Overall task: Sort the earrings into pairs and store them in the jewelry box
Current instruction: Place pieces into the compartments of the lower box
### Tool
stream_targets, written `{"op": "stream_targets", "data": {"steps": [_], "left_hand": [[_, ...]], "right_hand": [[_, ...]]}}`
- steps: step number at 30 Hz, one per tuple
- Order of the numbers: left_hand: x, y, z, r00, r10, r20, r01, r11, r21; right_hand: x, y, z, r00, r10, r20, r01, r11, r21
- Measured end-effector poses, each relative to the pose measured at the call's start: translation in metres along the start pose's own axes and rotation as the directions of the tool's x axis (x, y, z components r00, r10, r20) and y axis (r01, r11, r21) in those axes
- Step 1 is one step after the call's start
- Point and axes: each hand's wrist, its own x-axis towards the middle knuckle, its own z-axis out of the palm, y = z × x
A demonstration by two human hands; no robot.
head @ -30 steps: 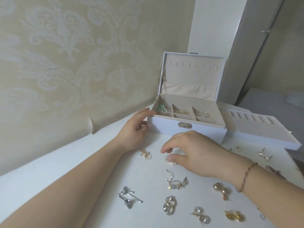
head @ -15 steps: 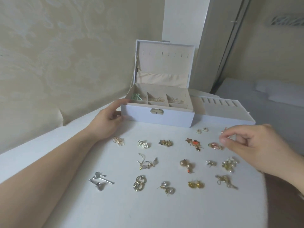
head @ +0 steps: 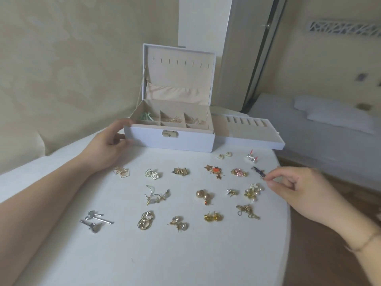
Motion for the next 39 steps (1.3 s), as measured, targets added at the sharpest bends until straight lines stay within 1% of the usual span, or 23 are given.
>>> {"op": "stream_targets", "data": {"steps": [3, 8, 15, 17, 20, 21, 23, 25, 27, 30, 33, 39], "left_hand": [[0.001, 0.000, 0.001, 1.000, -0.011, -0.019, 0.011, 1.000, 0.006], [0.000, 0.003, 0.002, 1.000, -0.022, -0.005, 0.022, 1.000, 0.006], [-0.001, 0.006, 0.000, 1.000, -0.014, -0.008, 0.014, 1.000, 0.017], [-0.001, 0.007, 0.001, 1.000, -0.013, -0.008, 0.013, 1.000, 0.010], [0.000, 0.006, 0.001, 1.000, -0.018, -0.012, 0.018, 1.000, 0.010], [0.000, 0.005, 0.001, 1.000, -0.016, -0.010, 0.016, 1.000, 0.007], [0.000, 0.004, 0.000, 1.000, -0.009, -0.005, 0.009, 1.000, 0.001], [-0.001, 0.004, 0.001, 1.000, -0.003, 0.001, 0.003, 1.000, -0.004], [-0.001, 0.004, 0.001, 1.000, 0.001, 0.000, -0.001, 1.000, 0.000], [0.000, 0.001, 0.001, 1.000, 0.004, -0.010, -0.004, 1.000, 0.004], [0.001, -0.001, 0.001, 1.000, 0.015, -0.007, -0.015, 1.000, 0.014], [0.001, 0.001, 0.002, 0.999, 0.033, -0.012, -0.033, 0.998, 0.051]], "right_hand": [[-0.001, -0.001, 0.001, 0.999, 0.000, 0.038, 0.001, 1.000, -0.009], [0.000, -0.008, 0.003, 0.987, -0.014, 0.159, 0.016, 1.000, -0.012], [0.002, -0.012, 0.004, 0.965, -0.094, 0.243, 0.101, 0.995, -0.014], [0.003, -0.012, 0.006, 0.972, -0.118, 0.202, 0.130, 0.990, -0.049], [0.007, -0.006, 0.007, 0.985, -0.162, 0.060, 0.164, 0.985, -0.043], [0.010, -0.004, 0.007, 0.983, -0.172, 0.064, 0.174, 0.984, -0.036], [0.016, -0.002, 0.008, 0.958, -0.217, 0.186, 0.229, 0.972, -0.046], [0.021, -0.003, 0.008, 0.922, -0.238, 0.307, 0.281, 0.954, -0.105], [0.024, -0.005, 0.006, 0.905, -0.232, 0.356, 0.310, 0.934, -0.178], [0.025, -0.006, 0.006, 0.883, -0.279, 0.377, 0.382, 0.894, -0.234], [0.025, -0.006, 0.007, 0.874, -0.348, 0.338, 0.443, 0.857, -0.263], [0.027, -0.010, 0.006, 0.890, -0.283, 0.358, 0.397, 0.866, -0.303]]}}
